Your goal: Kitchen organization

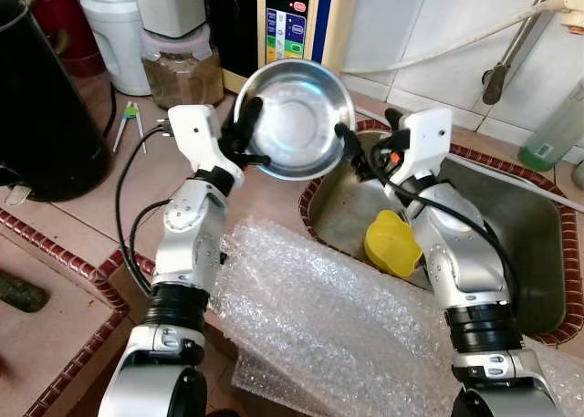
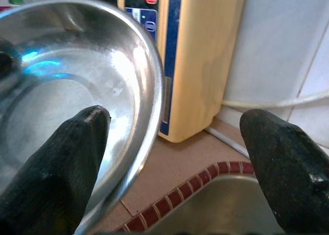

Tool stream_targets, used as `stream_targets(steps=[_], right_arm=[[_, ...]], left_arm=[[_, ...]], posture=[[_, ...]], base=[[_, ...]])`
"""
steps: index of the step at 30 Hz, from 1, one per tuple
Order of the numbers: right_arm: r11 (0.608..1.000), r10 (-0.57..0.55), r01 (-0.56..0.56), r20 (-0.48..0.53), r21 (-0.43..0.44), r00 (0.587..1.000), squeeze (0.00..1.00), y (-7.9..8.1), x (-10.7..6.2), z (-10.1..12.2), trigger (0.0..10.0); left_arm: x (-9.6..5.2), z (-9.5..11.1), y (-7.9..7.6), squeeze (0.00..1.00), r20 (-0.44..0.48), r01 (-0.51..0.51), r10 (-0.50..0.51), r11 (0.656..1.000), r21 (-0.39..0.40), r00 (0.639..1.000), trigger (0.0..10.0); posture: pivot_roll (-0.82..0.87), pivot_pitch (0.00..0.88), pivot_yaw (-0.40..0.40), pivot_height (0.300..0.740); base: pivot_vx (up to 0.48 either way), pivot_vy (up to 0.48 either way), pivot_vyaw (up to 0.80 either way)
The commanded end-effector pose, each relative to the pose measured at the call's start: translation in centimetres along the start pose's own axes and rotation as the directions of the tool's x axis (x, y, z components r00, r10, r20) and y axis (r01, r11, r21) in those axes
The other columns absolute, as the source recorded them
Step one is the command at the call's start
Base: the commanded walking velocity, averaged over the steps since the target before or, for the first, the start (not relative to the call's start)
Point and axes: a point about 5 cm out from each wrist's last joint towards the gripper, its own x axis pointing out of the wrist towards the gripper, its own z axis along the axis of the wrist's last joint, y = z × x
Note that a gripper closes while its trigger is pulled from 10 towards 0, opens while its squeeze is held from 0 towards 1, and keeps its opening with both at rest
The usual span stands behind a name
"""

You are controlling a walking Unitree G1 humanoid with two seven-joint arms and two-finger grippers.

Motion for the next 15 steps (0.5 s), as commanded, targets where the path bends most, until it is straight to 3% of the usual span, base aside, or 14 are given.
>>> stream_targets(steps=[1, 2, 3, 15], right_arm=[[1.000, -0.018, 0.018, 0.007, 0.022, 1.000, 0.00, -0.4, 0.1, 0.0, 10.0], [0.999, -0.021, 0.021, 0.003, 0.029, 1.000, 0.00, -0.4, 0.2, 0.0, 10.0], [0.999, -0.025, 0.025, -0.001, 0.042, 1.000, 0.00, -0.4, 0.2, -0.1, 0.0], [0.990, -0.089, 0.100, -0.110, 0.101, 0.990, 0.00, -1.5, -0.1, -1.7, 0.0]], left_arm=[[0.1, 0.4, -0.8, 0.00, 0.016, 0.040, -0.040, 0.999, -0.008, 0.999, 0.0], [0.1, 0.4, -1.2, 0.00, 0.020, 0.062, -0.062, 0.998, -0.024, 0.998, 0.0], [0.1, 0.5, -1.4, 0.00, 0.024, 0.069, -0.069, 0.997, -0.030, 0.997, 0.0], [-0.1, 0.8, -1.1, 0.00, 0.029, 0.057, -0.056, 0.998, -0.023, 0.998, 0.0]], posture=[[0.04, 0.072, -0.062, 0.740], [0.04, 0.072, -0.062, 0.740], [0.04, 0.072, -0.063, 0.740], [0.04, 0.074, -0.066, 0.740]], base=[[0.000, 0.000, 0.00], [0.000, 0.000, 0.00], [0.000, 0.000, 0.00], [0.000, 0.000, 0.00]])
